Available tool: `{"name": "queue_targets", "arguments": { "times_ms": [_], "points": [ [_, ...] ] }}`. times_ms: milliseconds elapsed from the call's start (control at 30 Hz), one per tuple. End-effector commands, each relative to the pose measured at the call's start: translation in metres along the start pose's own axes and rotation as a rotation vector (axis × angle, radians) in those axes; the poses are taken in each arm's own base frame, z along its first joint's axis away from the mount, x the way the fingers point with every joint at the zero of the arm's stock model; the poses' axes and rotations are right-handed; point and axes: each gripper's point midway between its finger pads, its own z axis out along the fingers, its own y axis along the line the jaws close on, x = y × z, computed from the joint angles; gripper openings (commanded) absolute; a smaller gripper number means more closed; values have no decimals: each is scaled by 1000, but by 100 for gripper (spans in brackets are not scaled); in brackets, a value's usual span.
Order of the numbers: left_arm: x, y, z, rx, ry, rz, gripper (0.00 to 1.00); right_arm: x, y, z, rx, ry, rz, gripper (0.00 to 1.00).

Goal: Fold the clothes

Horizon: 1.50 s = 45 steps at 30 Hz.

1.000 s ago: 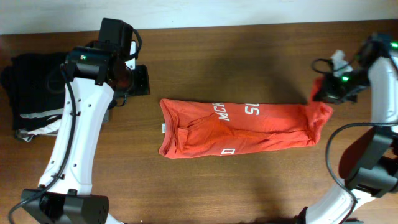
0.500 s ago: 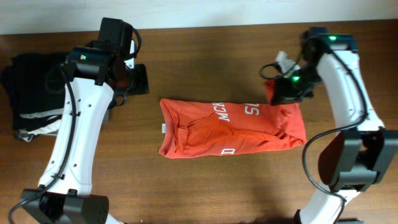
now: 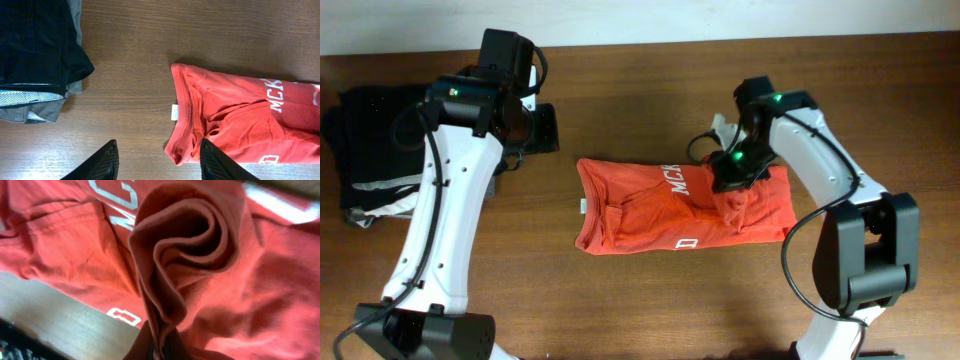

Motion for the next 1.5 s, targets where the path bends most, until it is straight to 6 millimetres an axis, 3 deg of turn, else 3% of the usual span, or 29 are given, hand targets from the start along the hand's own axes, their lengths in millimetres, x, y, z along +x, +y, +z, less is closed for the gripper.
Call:
{"name": "queue_targets", "arguments": {
  "times_ms": [0,433,467,567,667,800,967,1067,1100,1200,1233,1467],
  "points": [
    [-2,5,-4,-12,-17,-20,51,2,17,7,-21,-10,38,4],
    [-1,5,-4,-12,-16,-20,52,-4,37,16,-27,-30,35,4],
    [-1,5,-4,-12,-16,-20,52,-3,38,17,-27,-28,34,11],
    [-1,5,-4,-12,-16,-20,52,-4,46,17,-59,-28,24,63],
    [-2,5,-4,-12,-17,-21,52,-5,63,16,-142,-33,-35,71],
    [-1,5,-4,-13,-16,-20,52,-3,63,6,-186,-28,-54,70],
    [-1,5,-4,-13,-16,-20,52,-1,44,-19,-184,-13,35,58],
    [-1,5,-4,-13,-16,-20,51,5,35,-23,-182,4,72,52],
    [-1,5,-4,-12,-16,-20,52,7,32,-23,-169,13,80,45],
    [-1,5,-4,-12,-16,-20,52,15,13,-17,-63,45,118,11],
    [-1,4,-4,-11,-16,-19,52,18,7,-14,-24,54,132,4],
    [-1,3,-4,-11,-15,-15,52,30,-15,14,118,73,198,4]
  ]
}}
